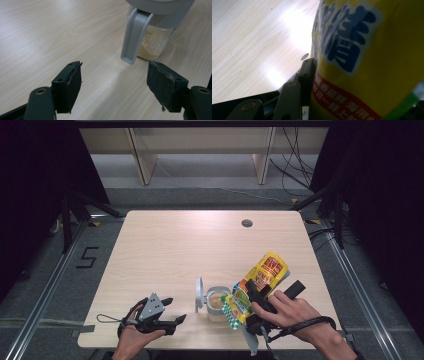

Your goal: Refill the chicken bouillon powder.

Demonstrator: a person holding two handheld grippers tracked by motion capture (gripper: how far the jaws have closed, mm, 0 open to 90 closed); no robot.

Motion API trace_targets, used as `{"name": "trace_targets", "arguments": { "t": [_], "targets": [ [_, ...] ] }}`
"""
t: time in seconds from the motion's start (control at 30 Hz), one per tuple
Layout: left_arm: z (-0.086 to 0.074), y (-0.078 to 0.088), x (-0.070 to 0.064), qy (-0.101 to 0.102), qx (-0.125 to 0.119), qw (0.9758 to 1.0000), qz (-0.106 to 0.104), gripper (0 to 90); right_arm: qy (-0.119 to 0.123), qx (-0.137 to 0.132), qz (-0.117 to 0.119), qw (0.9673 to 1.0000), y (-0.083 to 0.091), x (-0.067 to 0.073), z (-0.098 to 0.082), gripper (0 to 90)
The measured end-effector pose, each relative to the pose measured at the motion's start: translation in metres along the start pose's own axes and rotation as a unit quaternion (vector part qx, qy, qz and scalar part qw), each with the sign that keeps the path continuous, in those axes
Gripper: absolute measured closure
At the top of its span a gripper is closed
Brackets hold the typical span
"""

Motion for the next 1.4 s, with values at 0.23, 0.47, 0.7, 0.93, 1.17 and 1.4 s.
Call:
{"name": "trace_targets", "arguments": {
  "t": [0.23, 0.47, 0.7, 0.93, 1.17, 1.4],
  "targets": [
    [0.0002, 0.0000, 0.0000, -0.001, 0.000, 1.0000, 0.000, 27.5, 0.000, 0.001, -0.002, 1.0000, 0.0005, -0.0001, -0.0021, 63.4],
    [0.0003, 0.0001, -0.0005, -0.001, 0.000, 1.0000, 0.000, 27.6, -0.006, 0.005, -0.002, 1.0000, 0.0011, 0.0017, -0.0026, 63.4],
    [0.0003, 0.0000, -0.0002, -0.001, 0.000, 1.0000, 0.000, 27.6, -0.030, 0.001, 0.000, 0.9996, 0.0011, 0.0048, -0.0015, 63.4],
    [0.0001, -0.0002, -0.0001, -0.002, 0.000, 1.0000, 0.002, 27.6, -0.034, -0.004, -0.005, 0.9994, 0.0000, 0.0063, -0.0029, 63.4],
    [0.0003, 0.0002, -0.0003, -0.001, 0.000, 1.0000, 0.001, 27.6, -0.033, -0.003, -0.004, 0.9994, 0.0011, 0.0062, -0.0030, 63.4],
    [0.0004, 0.0004, -0.0001, -0.002, 0.000, 1.0000, 0.000, 27.6, -0.015, 0.005, -0.009, 0.9998, 0.0019, 0.0036, -0.0047, 63.4]
  ]
}}
Point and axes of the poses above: each handheld gripper's, and its own axes: y roughly backward along the jaws, z roughly out of its top, x roughly to its left, the point moved 3 cm from there along -y, roughly forward along the jaws
